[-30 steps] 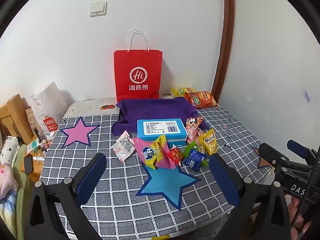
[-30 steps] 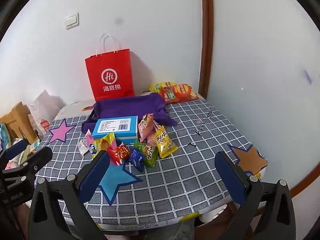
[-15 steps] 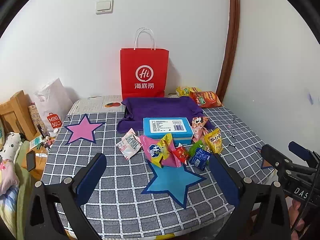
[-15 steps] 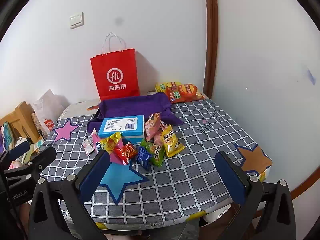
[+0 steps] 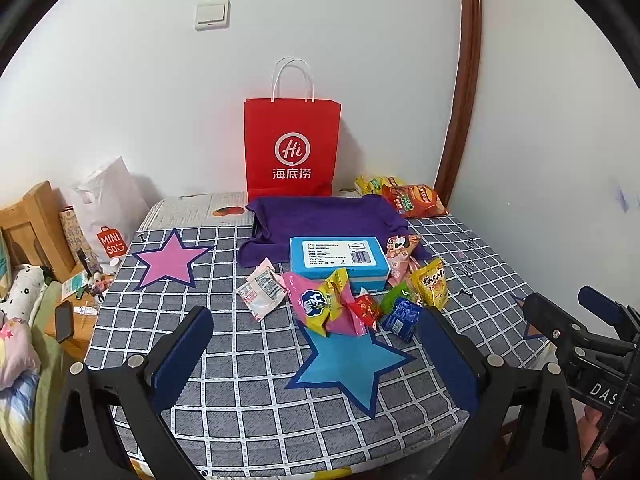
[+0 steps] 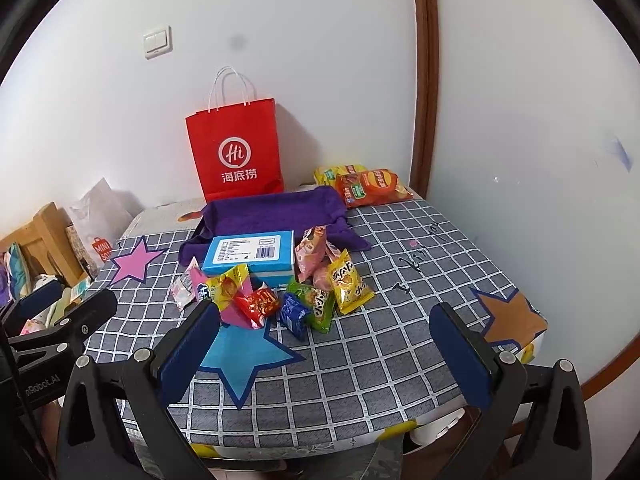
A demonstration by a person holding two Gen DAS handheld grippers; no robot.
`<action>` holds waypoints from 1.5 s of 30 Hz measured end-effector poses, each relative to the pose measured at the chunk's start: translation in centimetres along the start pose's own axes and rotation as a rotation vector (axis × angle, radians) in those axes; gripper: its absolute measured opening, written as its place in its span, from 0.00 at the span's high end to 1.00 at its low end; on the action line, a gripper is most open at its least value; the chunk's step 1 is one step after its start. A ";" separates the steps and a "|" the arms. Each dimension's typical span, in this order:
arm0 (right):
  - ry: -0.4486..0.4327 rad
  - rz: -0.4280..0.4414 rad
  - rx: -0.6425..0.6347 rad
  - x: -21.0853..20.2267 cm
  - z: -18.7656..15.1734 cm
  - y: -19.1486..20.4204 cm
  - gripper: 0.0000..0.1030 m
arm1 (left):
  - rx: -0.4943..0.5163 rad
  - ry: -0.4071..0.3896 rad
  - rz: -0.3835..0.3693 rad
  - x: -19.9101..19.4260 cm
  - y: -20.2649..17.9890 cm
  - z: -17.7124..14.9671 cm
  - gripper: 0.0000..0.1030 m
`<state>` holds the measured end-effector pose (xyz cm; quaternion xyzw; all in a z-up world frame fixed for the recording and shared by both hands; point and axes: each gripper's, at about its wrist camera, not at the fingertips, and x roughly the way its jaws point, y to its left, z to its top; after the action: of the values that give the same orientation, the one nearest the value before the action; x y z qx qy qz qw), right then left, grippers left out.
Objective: Organize snacks
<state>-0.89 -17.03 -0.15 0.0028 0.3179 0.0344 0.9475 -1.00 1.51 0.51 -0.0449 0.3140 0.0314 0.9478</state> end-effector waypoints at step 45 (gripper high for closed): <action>0.001 0.007 0.003 -0.2 -0.6 0.3 0.00 | -0.013 0.008 -0.017 0.3 0.1 -0.8 0.01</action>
<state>-1.37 -16.72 -0.50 0.0056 0.3185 0.0374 0.9472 -1.22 1.49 -0.37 -0.0536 0.3173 0.0253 0.9465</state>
